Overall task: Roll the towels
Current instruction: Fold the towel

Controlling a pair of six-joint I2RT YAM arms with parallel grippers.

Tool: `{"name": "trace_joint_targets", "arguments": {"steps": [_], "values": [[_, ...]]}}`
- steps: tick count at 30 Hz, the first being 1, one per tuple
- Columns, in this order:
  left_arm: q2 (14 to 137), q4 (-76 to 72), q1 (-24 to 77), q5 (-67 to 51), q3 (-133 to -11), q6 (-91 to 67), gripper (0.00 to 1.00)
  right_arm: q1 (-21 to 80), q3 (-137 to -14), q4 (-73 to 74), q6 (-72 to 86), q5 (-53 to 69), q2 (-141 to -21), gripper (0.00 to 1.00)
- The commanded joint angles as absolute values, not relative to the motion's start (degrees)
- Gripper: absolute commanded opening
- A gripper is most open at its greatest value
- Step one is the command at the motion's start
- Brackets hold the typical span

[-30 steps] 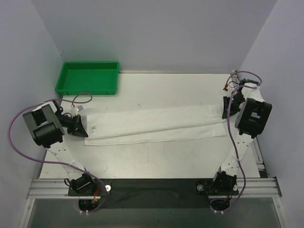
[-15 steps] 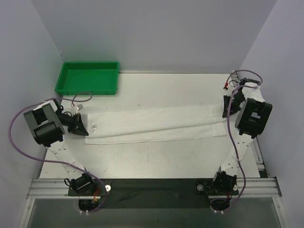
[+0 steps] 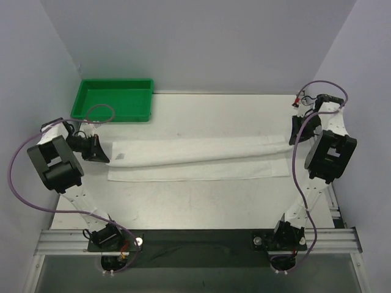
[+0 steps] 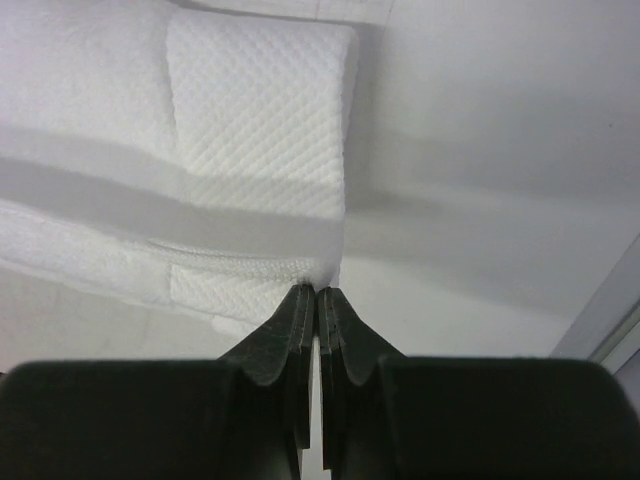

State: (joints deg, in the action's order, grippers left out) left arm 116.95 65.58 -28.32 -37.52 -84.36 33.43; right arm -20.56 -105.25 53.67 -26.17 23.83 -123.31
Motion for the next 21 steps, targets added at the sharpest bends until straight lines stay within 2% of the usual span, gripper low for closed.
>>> {"name": "trace_joint_targets", "arguments": {"steps": [1,8,17,20,21], "values": [[112.24,67.49,-30.41,-38.76,-88.5,37.61,0.0,-22.85,-103.9,56.95,-29.35,23.11,-117.42,0.0],[113.99,66.89,-30.67,-38.5,-85.17,38.85,0.0,-22.76,-97.13,56.43,-29.53,24.7,-120.49,0.0],[119.44,60.38,-30.32,-37.62,-83.32,35.6,0.0,-21.97,-96.24,55.28,-29.35,24.69,-124.54,0.0],[119.36,60.21,-30.15,-37.79,-83.5,35.51,0.01,-22.06,-95.45,55.37,-30.32,25.31,-123.05,0.04],[119.01,60.21,-30.06,-38.05,-83.41,35.86,0.05,-22.23,-94.93,55.46,-30.67,25.57,-122.7,0.06]]}}
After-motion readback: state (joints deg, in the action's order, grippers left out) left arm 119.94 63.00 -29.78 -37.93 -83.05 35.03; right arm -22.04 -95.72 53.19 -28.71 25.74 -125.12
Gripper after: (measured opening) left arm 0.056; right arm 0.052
